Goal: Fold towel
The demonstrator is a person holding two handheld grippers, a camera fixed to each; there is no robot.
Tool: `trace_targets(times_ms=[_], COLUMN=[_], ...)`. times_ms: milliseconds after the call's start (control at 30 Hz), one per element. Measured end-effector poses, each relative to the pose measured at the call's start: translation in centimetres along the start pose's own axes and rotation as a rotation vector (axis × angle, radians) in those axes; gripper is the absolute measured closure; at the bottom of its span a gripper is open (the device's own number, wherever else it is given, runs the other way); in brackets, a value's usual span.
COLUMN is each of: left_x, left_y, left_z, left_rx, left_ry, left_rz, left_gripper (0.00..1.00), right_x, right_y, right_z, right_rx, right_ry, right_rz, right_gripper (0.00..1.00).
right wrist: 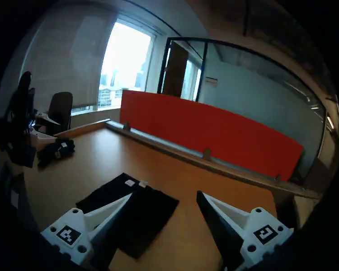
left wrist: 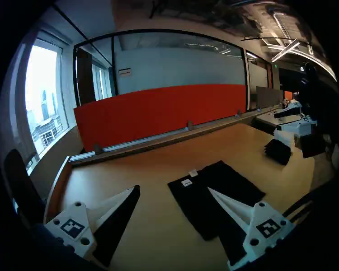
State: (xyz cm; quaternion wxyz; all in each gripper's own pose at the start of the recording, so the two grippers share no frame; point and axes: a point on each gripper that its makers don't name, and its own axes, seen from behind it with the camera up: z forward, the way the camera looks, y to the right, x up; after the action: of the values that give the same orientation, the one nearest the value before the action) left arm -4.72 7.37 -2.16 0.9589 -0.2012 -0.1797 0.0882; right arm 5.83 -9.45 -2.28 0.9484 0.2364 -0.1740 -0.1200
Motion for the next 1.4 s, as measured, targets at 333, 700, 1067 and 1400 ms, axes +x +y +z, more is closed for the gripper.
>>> trace_targets(times_ms=[333,700,1067,1400], left_x=[-2.1,-5.9,-10.8,-15.4], left_y=[1.8,3.9,5.6,6.9], left_z=[1.4,3.0,5.3,7.0], left_rx=[-0.054,-0.104,-0.157,-0.199], left_ry=[-0.039,-0.091,-0.167,-0.252], left_rz=[0.024,0.061,0.073,0.093], left_gripper=[0.0,0.0,0.0,0.0], right_x=[-2.7,-7.2,-12.7,-17.3], right_y=[-2.0,-3.5,-5.4,-7.4], right_z=[0.9,2.7,4.7,6.1], right_rx=[0.089,0.125,0.166,0.204], right_ry=[-0.066,-0.125,-0.2,-0.269], right_rz=[-0.048,-0.035,-0.022,-0.031], right_gripper=[0.0,0.0,0.0,0.0])
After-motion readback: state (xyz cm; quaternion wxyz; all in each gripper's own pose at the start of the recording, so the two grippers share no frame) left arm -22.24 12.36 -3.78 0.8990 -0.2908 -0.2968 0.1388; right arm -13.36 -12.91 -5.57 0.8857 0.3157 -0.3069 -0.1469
